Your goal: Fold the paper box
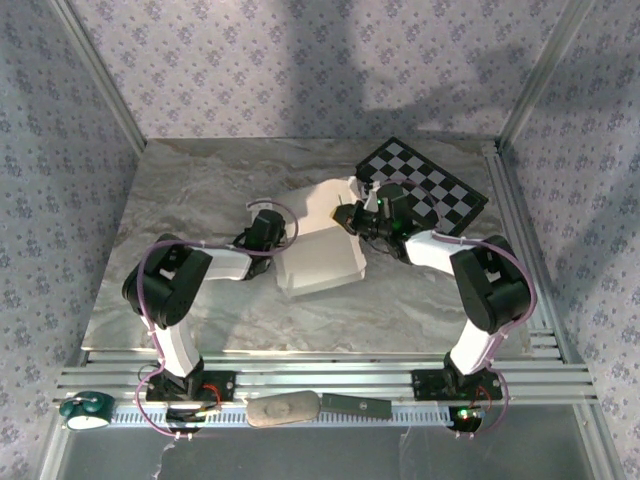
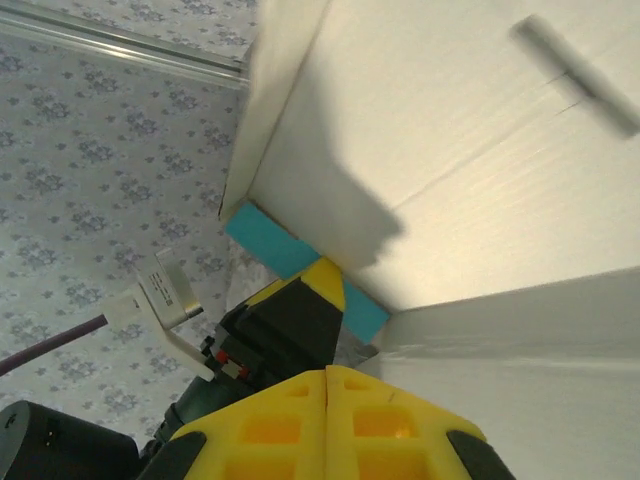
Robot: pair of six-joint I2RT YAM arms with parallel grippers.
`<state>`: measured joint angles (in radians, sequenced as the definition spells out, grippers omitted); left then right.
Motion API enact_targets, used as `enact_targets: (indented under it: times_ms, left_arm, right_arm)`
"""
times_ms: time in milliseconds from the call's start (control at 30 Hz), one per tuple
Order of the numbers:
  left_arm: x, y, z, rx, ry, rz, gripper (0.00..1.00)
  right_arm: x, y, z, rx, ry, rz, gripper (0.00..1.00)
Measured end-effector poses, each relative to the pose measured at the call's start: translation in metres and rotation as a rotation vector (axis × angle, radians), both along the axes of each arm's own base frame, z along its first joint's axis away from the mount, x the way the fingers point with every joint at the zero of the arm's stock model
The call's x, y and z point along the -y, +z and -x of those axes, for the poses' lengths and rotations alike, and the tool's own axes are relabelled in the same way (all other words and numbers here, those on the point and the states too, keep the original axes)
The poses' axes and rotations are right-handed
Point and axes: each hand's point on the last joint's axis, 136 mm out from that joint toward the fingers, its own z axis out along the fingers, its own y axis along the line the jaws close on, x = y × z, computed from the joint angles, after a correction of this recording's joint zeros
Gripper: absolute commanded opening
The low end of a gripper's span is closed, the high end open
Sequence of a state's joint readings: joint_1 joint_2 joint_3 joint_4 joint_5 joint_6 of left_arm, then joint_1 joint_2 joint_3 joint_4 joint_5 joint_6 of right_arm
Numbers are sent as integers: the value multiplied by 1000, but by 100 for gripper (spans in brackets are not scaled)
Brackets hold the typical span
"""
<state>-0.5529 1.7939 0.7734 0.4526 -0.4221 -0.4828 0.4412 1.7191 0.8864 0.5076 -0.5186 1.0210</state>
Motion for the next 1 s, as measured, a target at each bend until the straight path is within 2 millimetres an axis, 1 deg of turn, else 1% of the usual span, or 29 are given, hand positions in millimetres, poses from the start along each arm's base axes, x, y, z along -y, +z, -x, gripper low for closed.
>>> enact_targets:
  times_ms: [67, 100, 167, 200, 233, 367, 433, 533, 600, 667, 833, 1000]
  left_arm:
    - [-9, -14, 9, -41, 11, -28, 21]
    - [-13, -20, 14, -62, 11, -41, 18]
    - [-15, -28, 19, -84, 12, -53, 7]
    - [-15, -27, 18, -83, 10, -54, 2]
    - [-15, -27, 18, -81, 10, -53, 0]
    - [-15, -27, 18, -80, 9, -56, 0]
    - [-15, -27, 18, -81, 9, -56, 0]
    - [-16, -27, 18, -86, 9, -59, 0]
    - [-16, -27, 17, -96, 9, -67, 0]
    - [-15, -26, 17, -109, 4, -77, 0]
    - [-17, -20, 18, -127, 0, -96, 0]
    - [-21, 5, 22, -57, -14, -98, 0]
  right_arm:
    - [1, -3, 1, 4, 0, 11, 0]
    - [2, -4, 1, 7, 0, 15, 0]
    - [1, -3, 1, 14, 2, 16, 0]
    - [1, -2, 0, 19, 2, 16, 0]
    - [1, -2, 0, 21, 3, 16, 0]
    - [2, 1, 4, 25, 1, 15, 0]
    - [3, 6, 6, 28, -9, 20, 0]
    - [6, 17, 9, 33, -36, 38, 10]
    - [9, 23, 11, 34, -56, 55, 18]
    - [12, 26, 10, 22, -82, 82, 22]
    - [26, 21, 2, -25, -144, 153, 30]
    - [38, 8, 4, -95, -185, 210, 35]
